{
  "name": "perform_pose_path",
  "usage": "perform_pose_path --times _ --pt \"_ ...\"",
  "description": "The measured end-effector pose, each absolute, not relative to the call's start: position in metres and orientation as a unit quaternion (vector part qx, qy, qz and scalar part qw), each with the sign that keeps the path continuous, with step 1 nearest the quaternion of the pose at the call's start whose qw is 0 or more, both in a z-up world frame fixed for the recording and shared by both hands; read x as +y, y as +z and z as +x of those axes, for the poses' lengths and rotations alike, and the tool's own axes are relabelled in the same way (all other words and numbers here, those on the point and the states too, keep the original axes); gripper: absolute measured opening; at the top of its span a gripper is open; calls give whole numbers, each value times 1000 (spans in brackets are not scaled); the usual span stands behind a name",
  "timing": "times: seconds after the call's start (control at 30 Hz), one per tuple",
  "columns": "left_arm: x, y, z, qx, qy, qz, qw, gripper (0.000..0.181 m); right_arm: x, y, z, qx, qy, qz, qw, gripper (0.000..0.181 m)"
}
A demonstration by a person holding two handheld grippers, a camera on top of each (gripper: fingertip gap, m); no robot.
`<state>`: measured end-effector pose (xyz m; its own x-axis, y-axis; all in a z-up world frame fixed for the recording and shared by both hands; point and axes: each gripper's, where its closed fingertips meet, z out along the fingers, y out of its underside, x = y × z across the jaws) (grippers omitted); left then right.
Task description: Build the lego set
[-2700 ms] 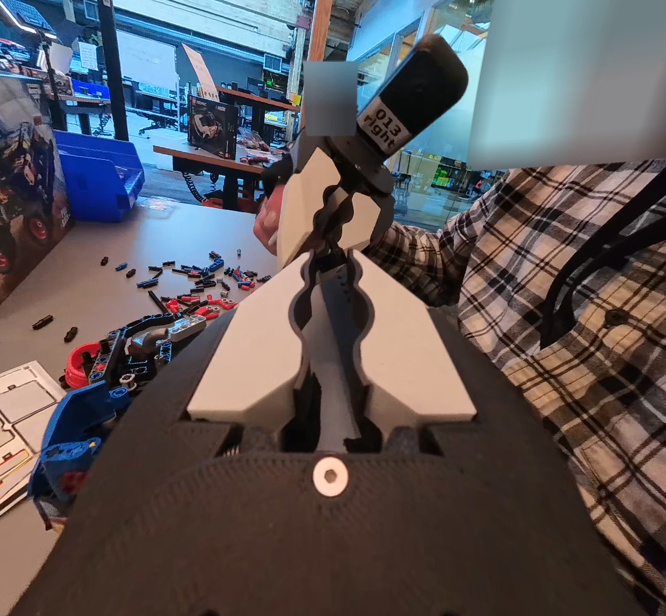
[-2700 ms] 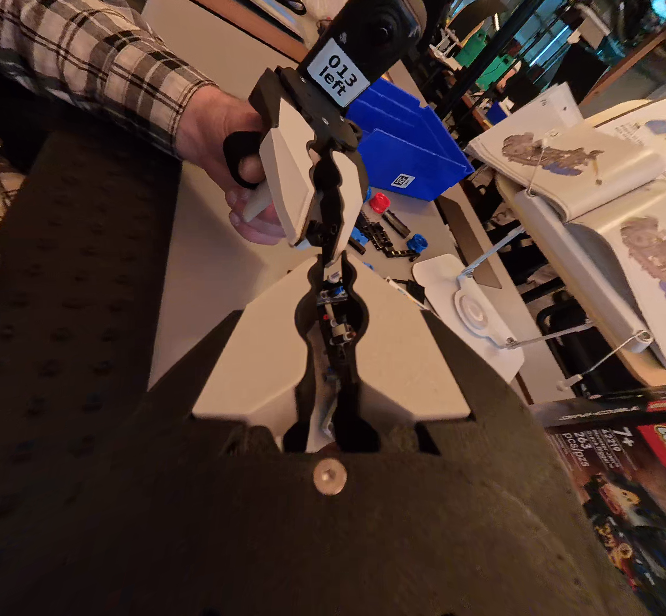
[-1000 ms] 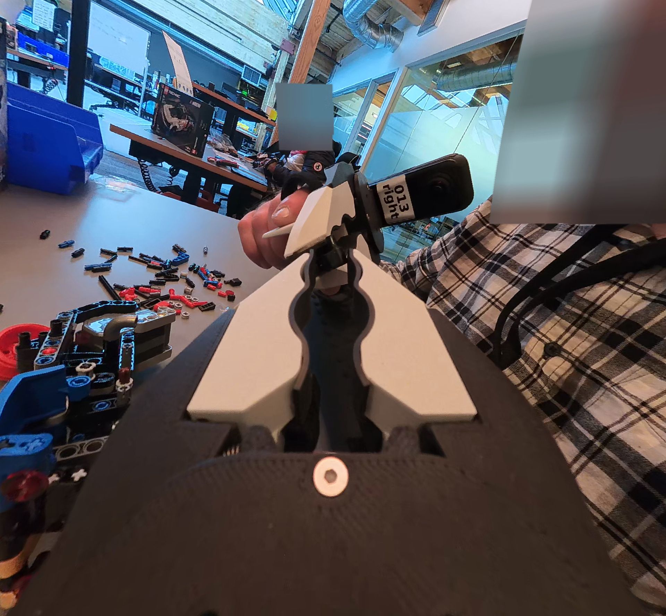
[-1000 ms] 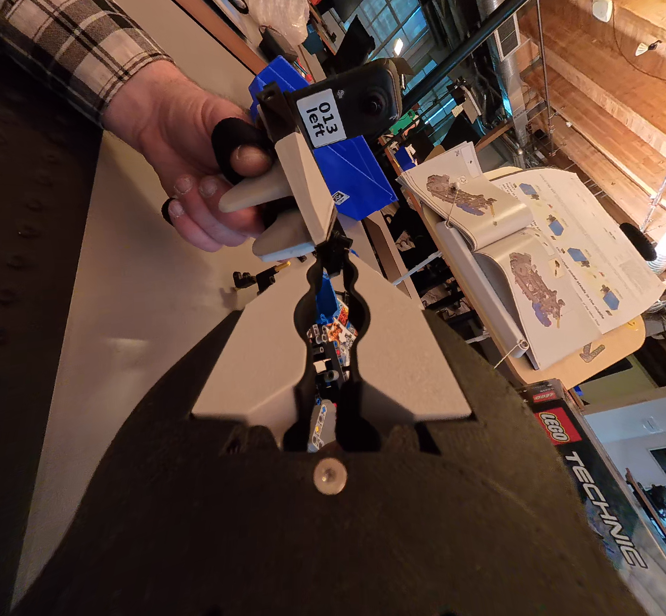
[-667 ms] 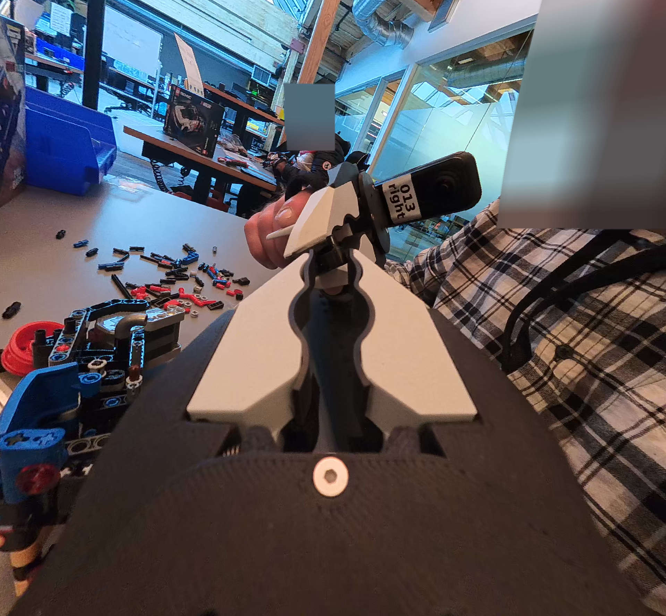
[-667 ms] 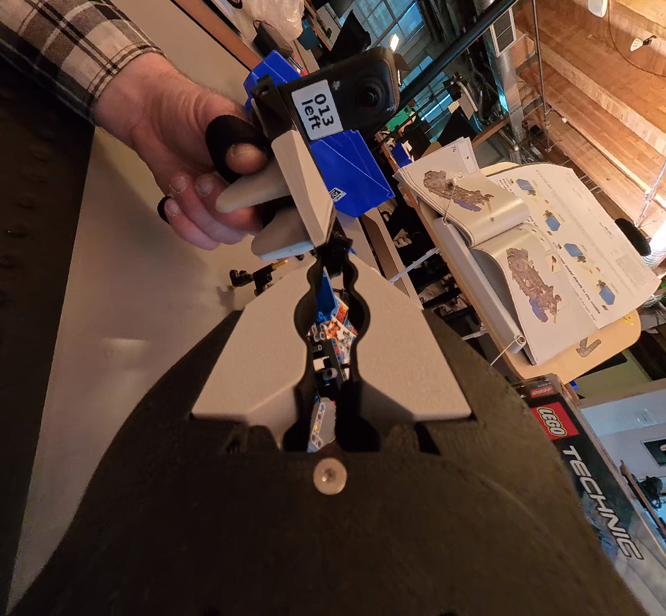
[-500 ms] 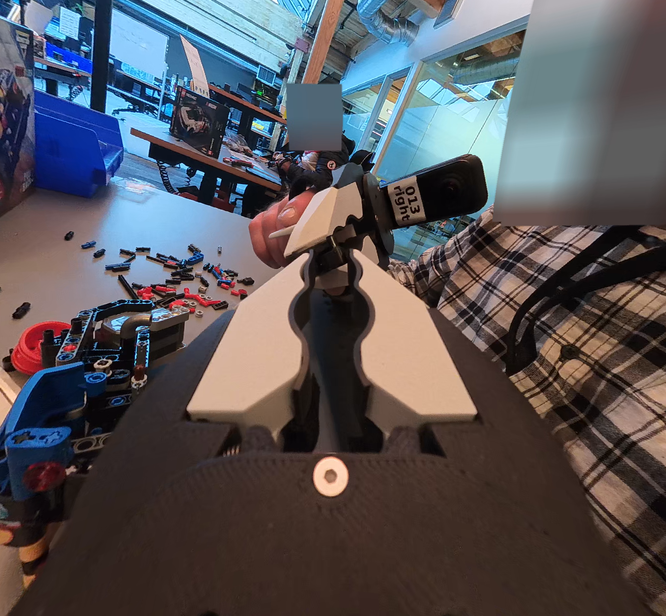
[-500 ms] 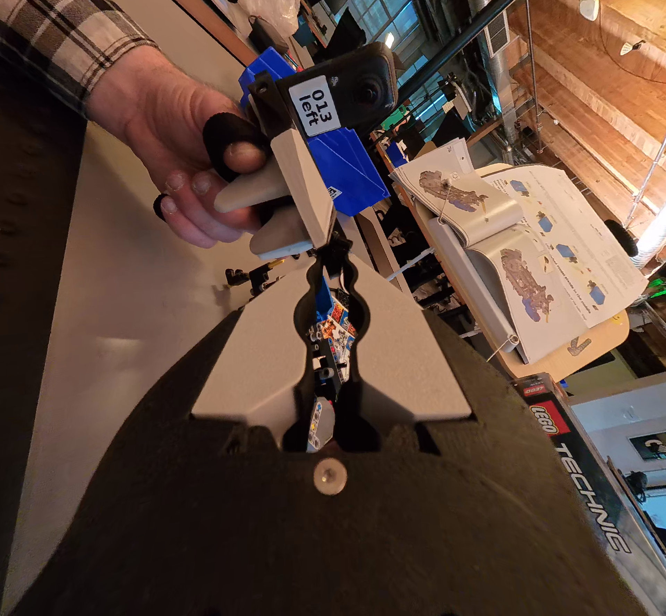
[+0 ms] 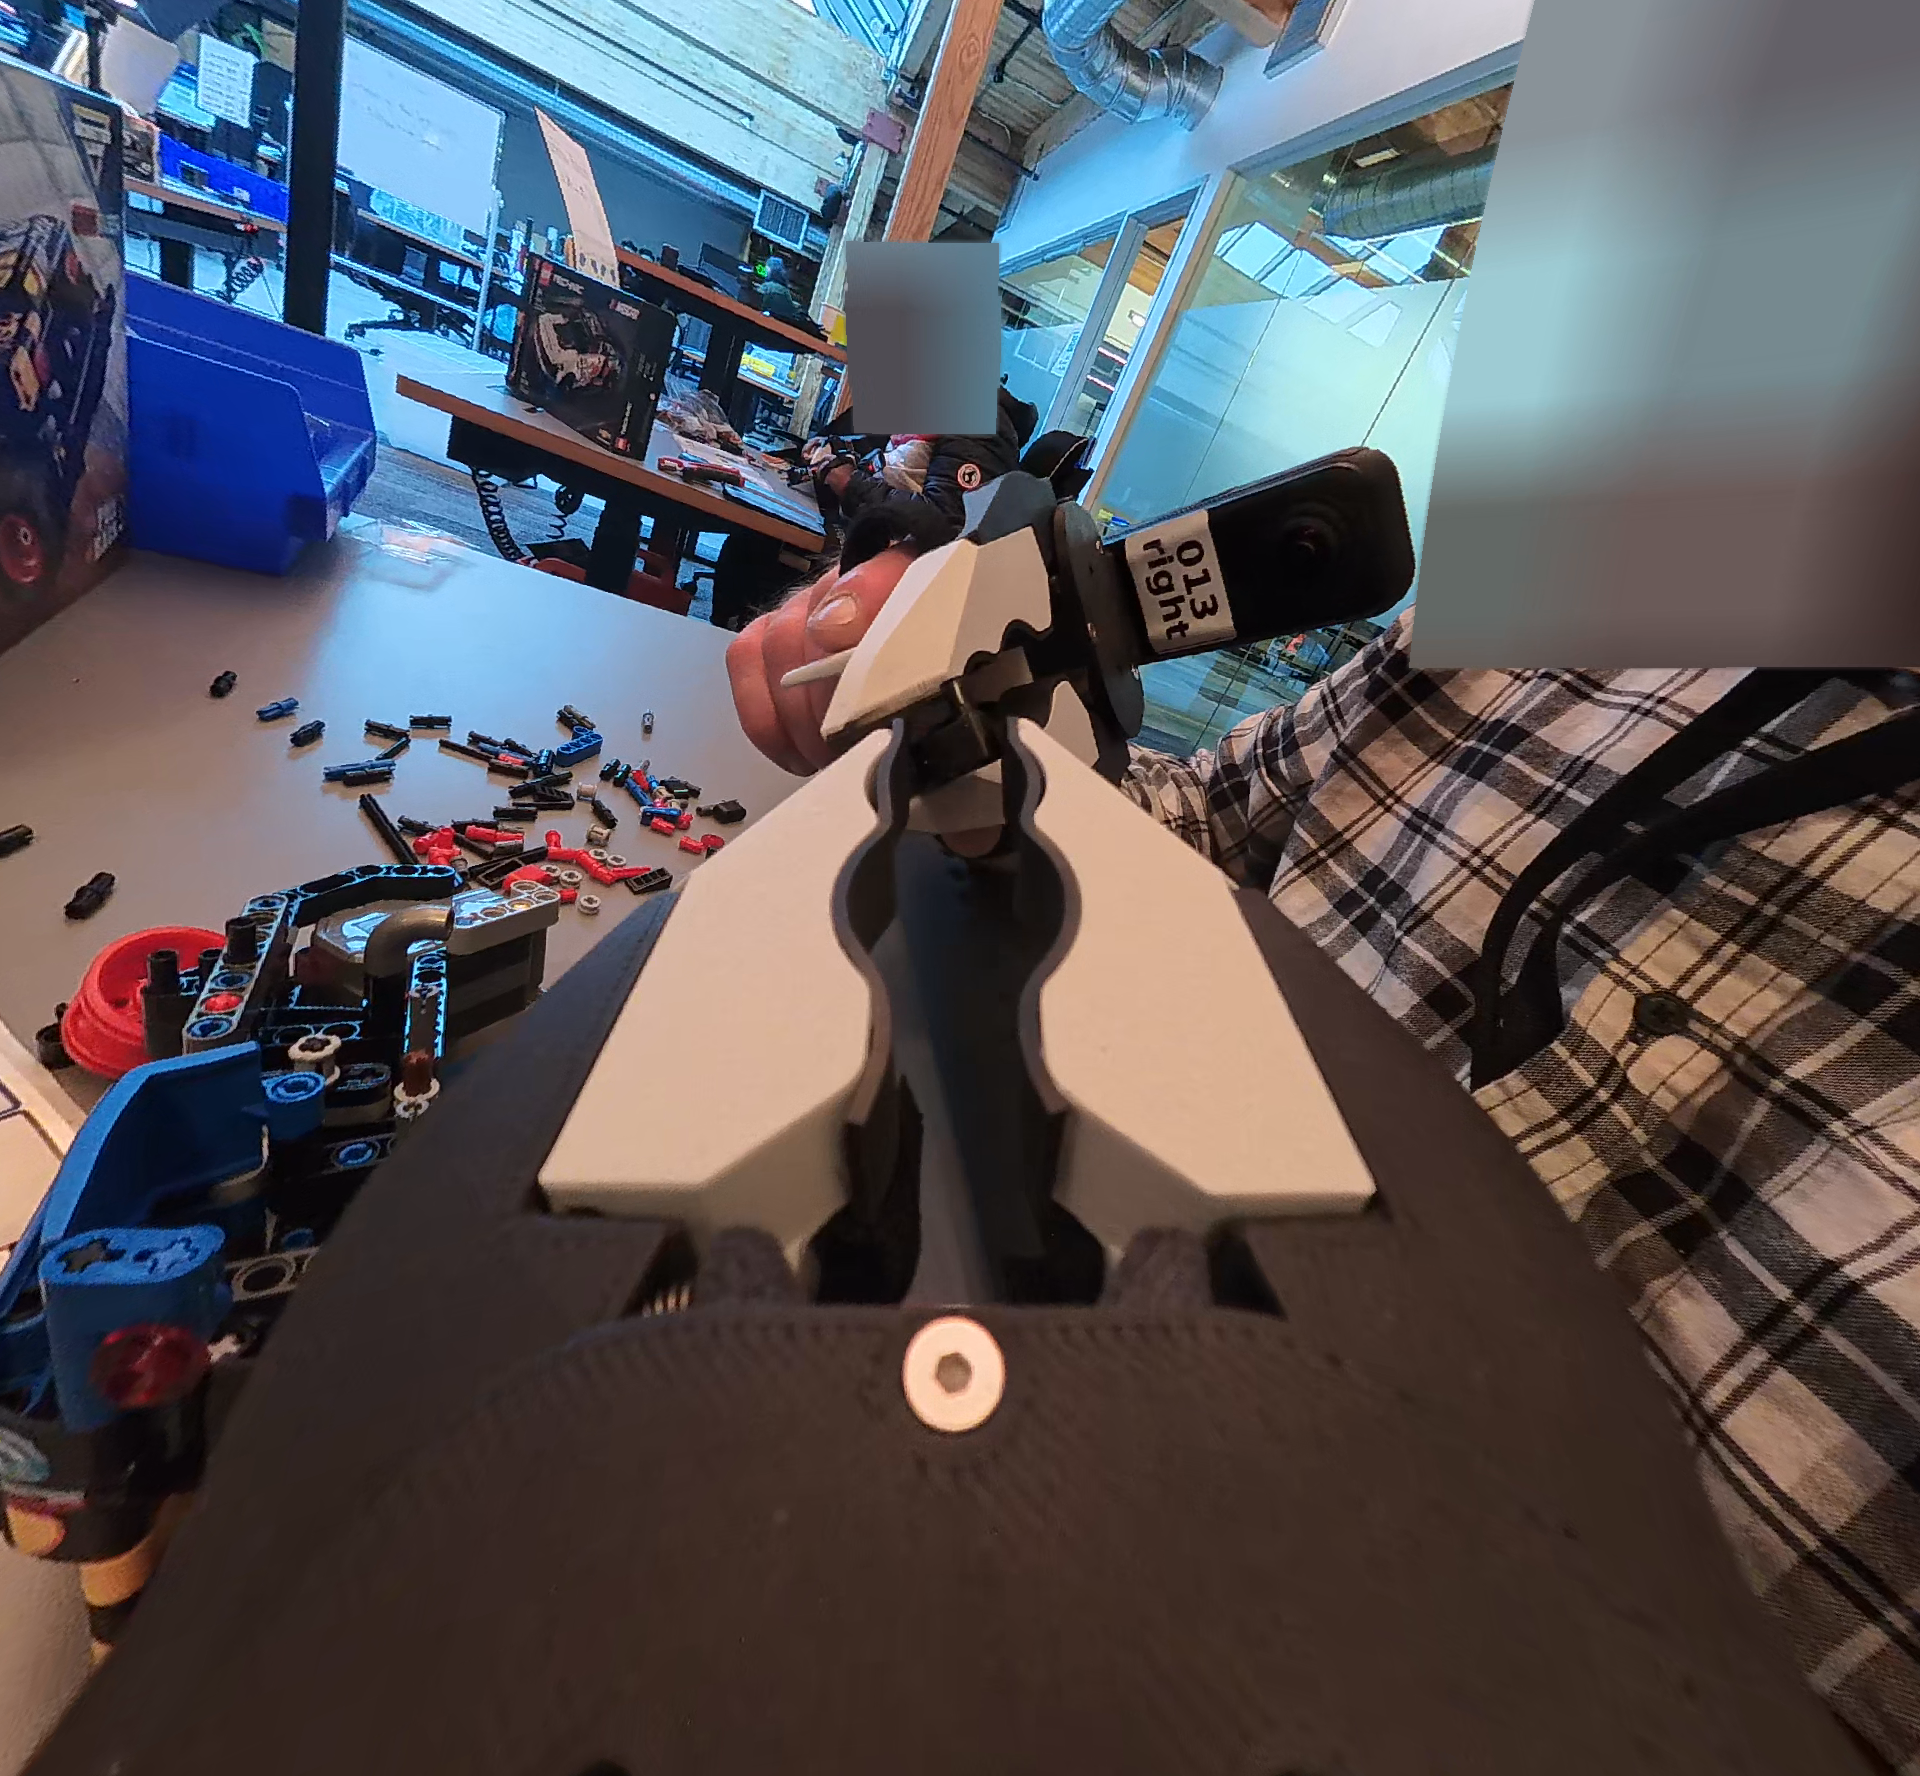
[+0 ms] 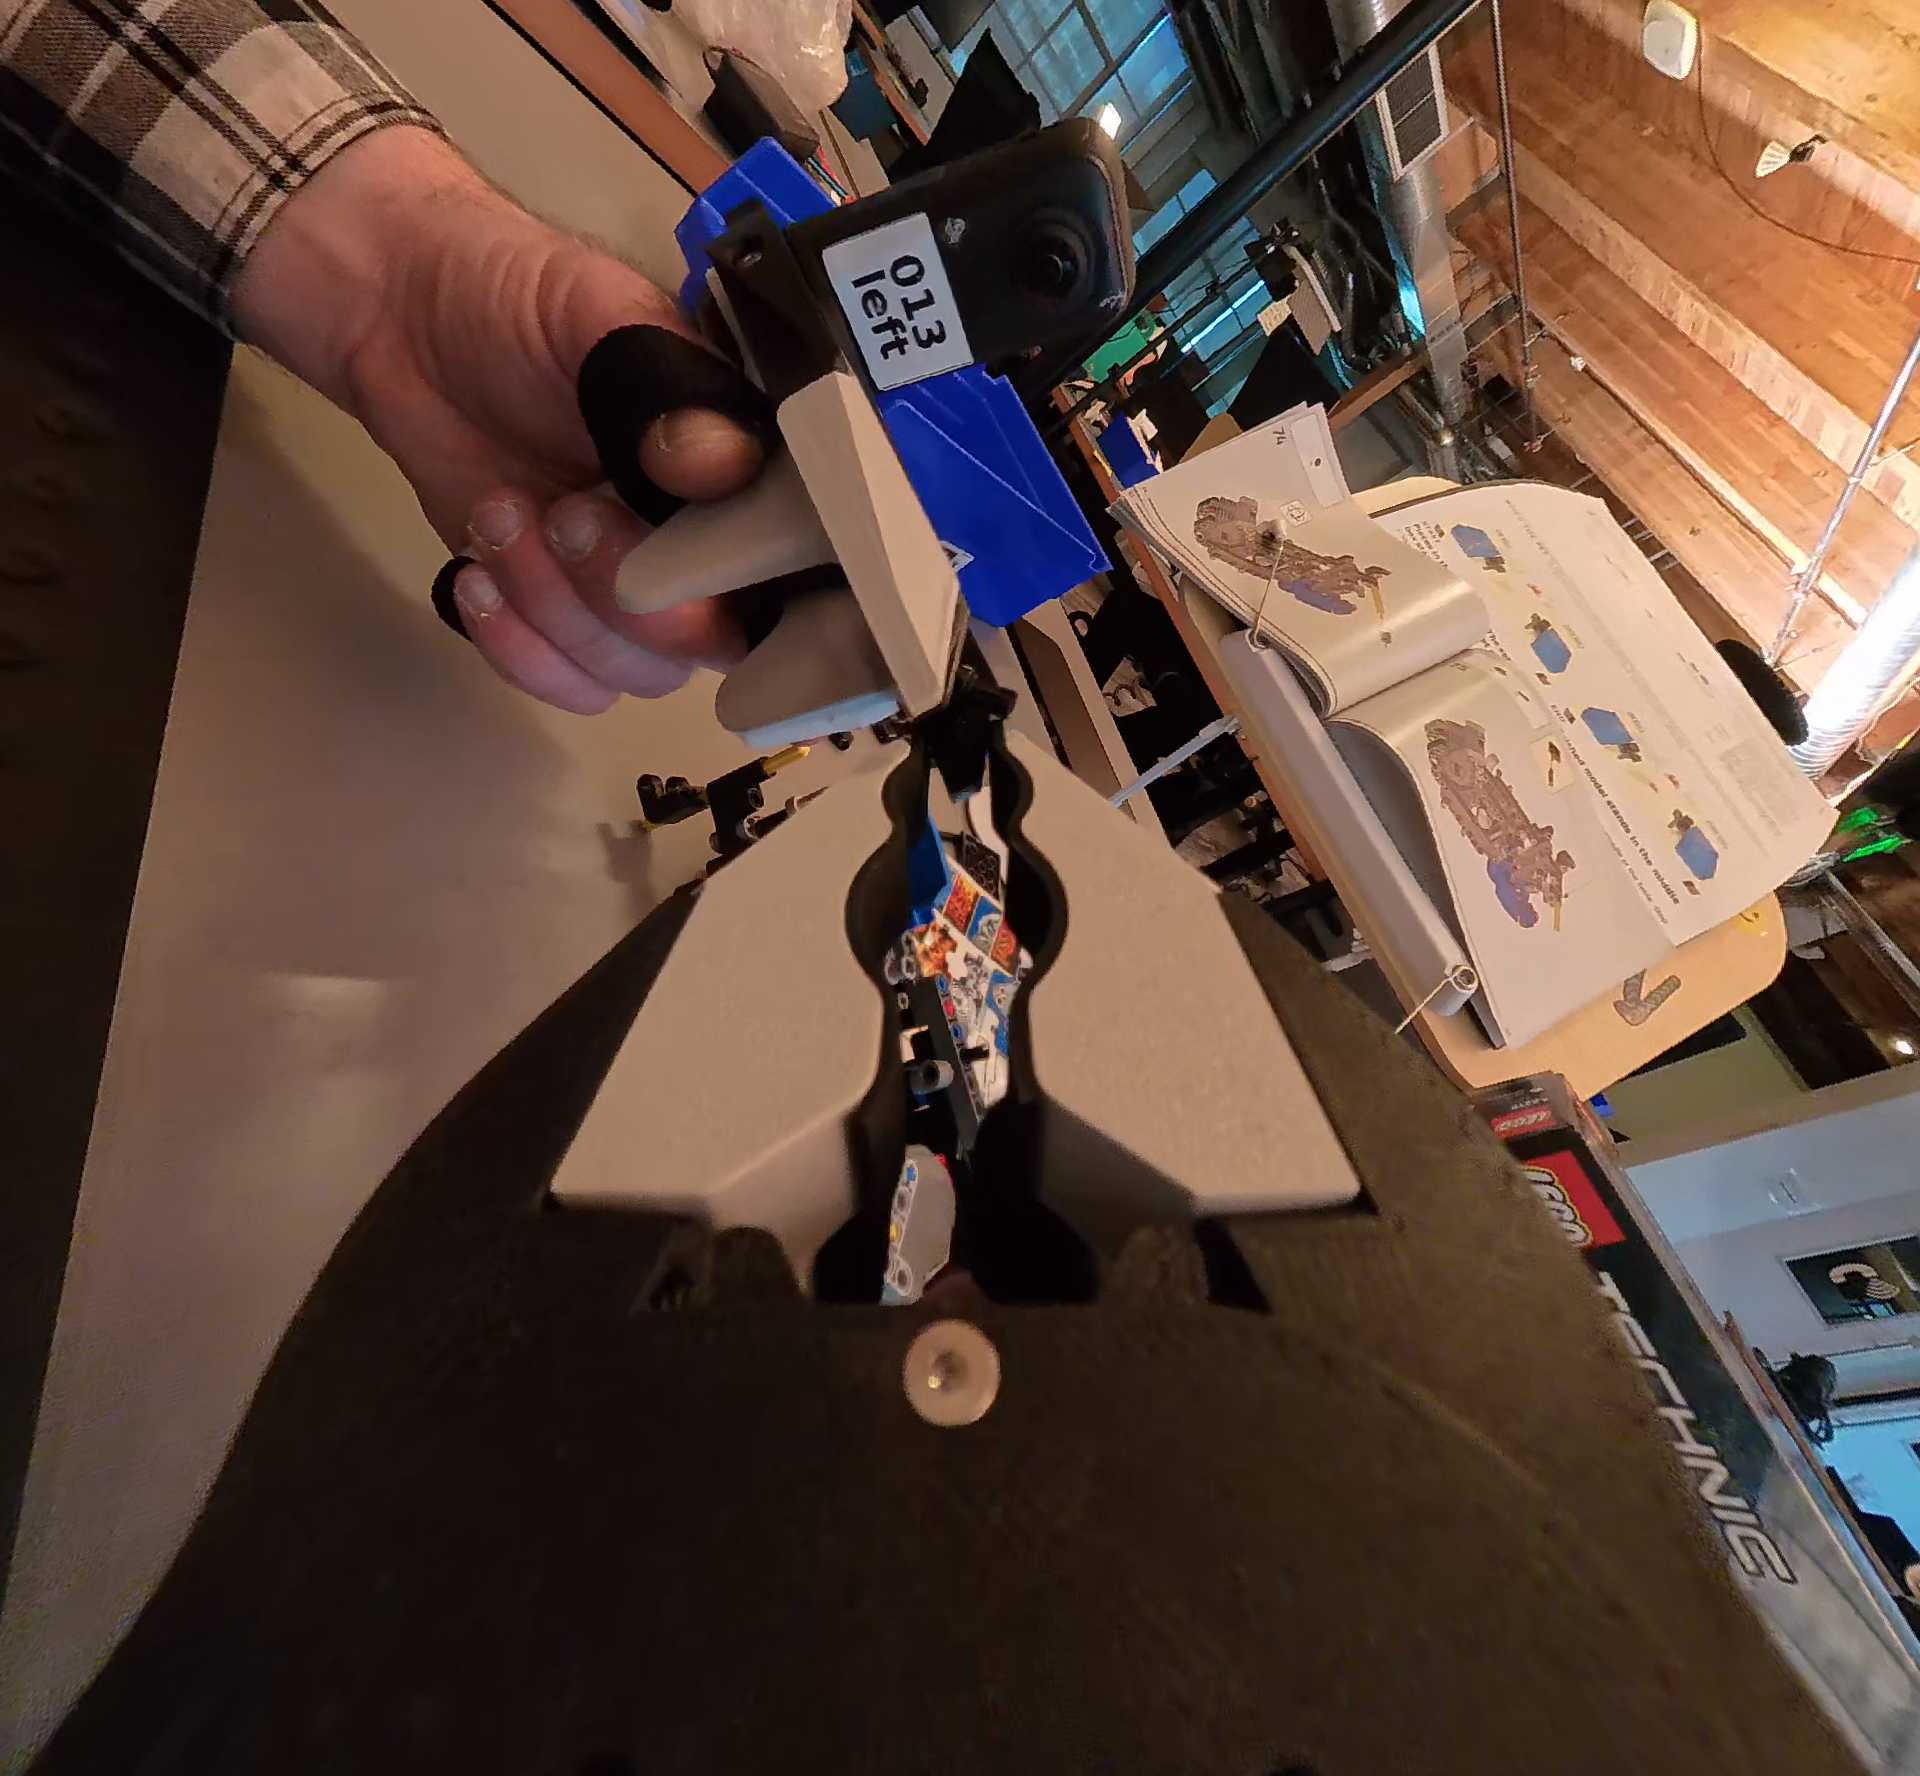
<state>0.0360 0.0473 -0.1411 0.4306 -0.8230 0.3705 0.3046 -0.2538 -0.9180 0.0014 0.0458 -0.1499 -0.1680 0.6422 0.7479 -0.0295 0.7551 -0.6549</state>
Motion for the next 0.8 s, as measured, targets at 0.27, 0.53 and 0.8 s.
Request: perform_pose_path --times 0.27,0.53,0.8 --pt "48 -138 31 197 -496 -617 578 15 45 -145 3 -706 257 -202 628 9" --pt "49 -137 31 193 -494 -617 582 15 46 -142 3 -700 244 -200 641 9" --pt "53 -135 26 179 -490 -617 590 16 45 -137 4 -690 246 -197 652 7"
